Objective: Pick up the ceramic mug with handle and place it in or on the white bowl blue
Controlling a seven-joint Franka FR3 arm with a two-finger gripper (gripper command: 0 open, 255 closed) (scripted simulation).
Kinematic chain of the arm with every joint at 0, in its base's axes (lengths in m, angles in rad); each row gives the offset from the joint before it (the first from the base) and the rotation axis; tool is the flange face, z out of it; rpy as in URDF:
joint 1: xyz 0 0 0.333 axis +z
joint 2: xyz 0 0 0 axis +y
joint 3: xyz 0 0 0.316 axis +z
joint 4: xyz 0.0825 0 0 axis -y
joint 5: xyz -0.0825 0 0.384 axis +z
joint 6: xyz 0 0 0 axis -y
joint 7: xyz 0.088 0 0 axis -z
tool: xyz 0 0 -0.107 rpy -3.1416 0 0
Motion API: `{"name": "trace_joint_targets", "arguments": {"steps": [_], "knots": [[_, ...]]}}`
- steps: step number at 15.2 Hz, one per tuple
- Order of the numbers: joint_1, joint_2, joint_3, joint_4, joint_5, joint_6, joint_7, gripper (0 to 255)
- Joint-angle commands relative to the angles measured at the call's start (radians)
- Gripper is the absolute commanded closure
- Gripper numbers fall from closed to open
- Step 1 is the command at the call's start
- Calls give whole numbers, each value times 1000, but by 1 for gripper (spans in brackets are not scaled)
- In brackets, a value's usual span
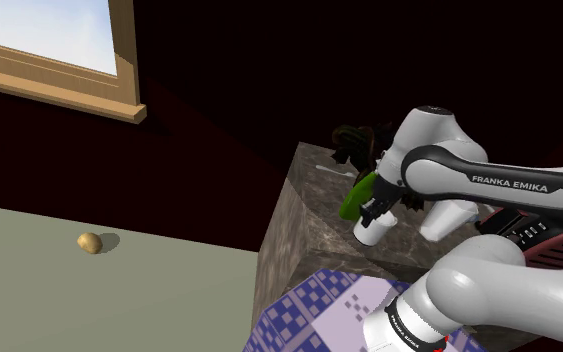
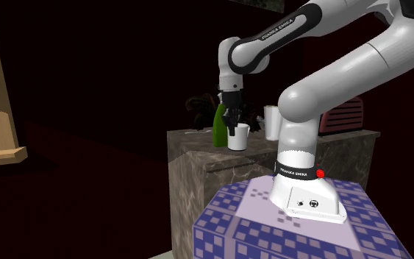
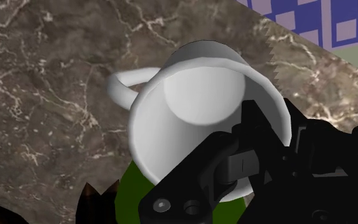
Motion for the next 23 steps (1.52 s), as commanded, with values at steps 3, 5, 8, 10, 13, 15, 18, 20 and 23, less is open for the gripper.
{"name": "trace_joint_targets", "arguments": {"steps": [3,5,8,10,13,15,18,20,23], "knots": [[5,-25,5,41,8,-65,-3,255],[6,-34,7,64,11,-98,-5,255],[8,-45,10,100,15,-145,-8,255],[9,-50,12,125,18,-175,-10,255],[11,-54,14,164,22,-217,-13,255],[12,-55,16,190,24,-245,-15,255],[13,-55,19,230,27,-285,-18,255],[13,-53,20,258,29,-310,-20,255],[14,-48,23,300,31,-348,-23,255]]}}
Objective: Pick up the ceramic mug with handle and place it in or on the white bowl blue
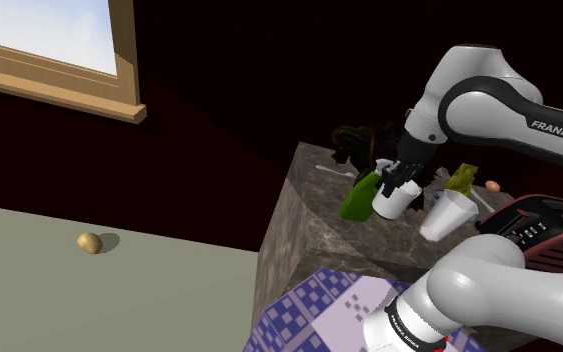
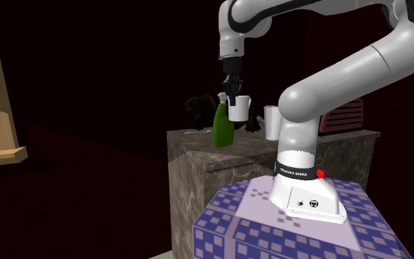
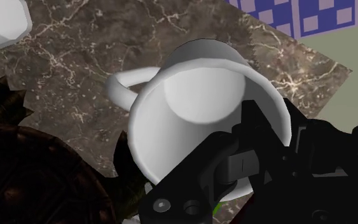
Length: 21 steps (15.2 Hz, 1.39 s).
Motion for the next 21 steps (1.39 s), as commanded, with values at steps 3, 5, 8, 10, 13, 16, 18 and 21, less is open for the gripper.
{"name": "trace_joint_targets", "arguments": {"steps": [3,5,8,10,13,16,18,21], "knots": [[2,5,5,57,5,-52,-2,255],[-12,3,-21,68,-18,-63,-29,255],[-51,-1,-99,79,-89,-69,-105,255],[-74,5,-152,93,-135,-68,-155,255],[-105,26,-231,122,-200,-63,-230,255],[-129,60,-308,162,-260,-51,-302,255],[-140,88,-360,194,-296,-42,-349,255],[-148,137,-436,250,-342,-25,-419,255]]}}
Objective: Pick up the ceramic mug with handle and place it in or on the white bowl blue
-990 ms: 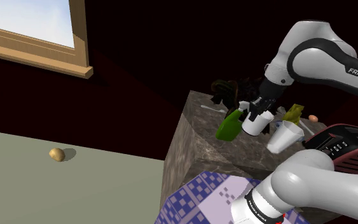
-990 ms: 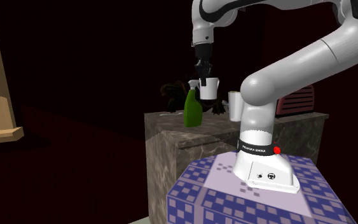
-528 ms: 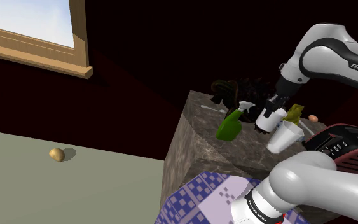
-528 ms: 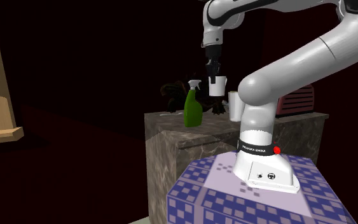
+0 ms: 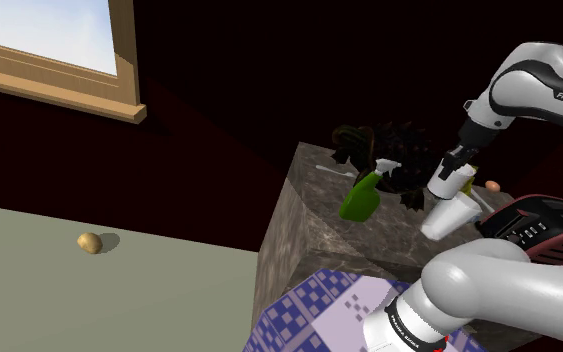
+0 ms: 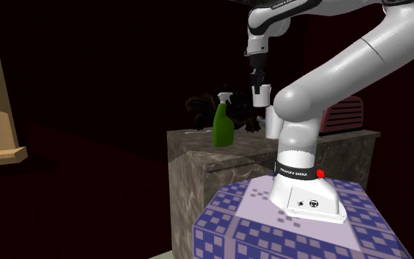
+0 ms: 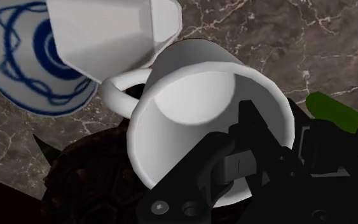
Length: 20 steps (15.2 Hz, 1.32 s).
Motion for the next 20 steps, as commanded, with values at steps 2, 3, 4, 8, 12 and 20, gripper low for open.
{"name": "trace_joint_targets", "arguments": {"steps": [2,3,4,8,12,20], "knots": [[-4,53,-74,57,-40,16,-68,255],[-3,73,-100,80,-51,23,-91,255],[0,94,-126,103,-60,30,-114,255],[22,183,-234,207,-85,57,-208,255],[64,285,-354,324,-86,85,-307,255],[162,440,-565,461,-47,160,-446,255]]}}
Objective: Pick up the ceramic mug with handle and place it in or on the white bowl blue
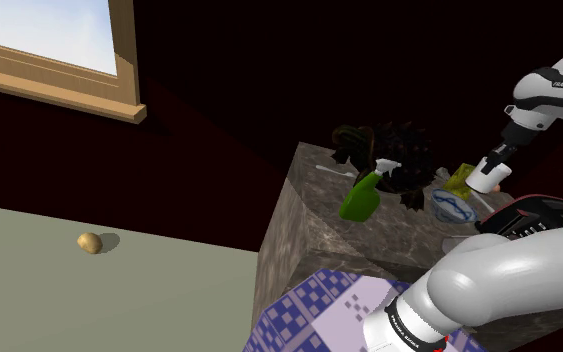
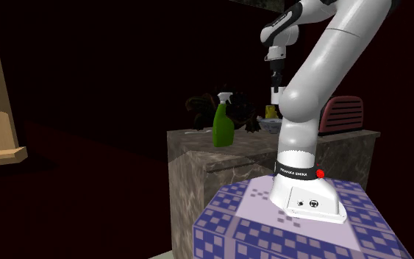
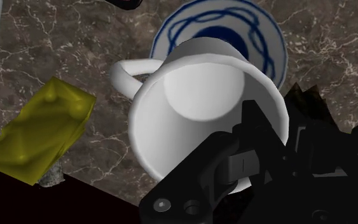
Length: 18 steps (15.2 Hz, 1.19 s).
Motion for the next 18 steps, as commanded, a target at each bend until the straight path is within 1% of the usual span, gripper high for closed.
{"name": "trace_joint_targets", "arguments": {"steps": [1,9,16,18], "knots": [[3,4,-15,-18,-4,26,-1,255],[10,17,-64,-108,-20,132,10,255],[30,44,-122,-175,-28,230,15,255],[33,48,-129,-183,-29,242,15,255]]}}
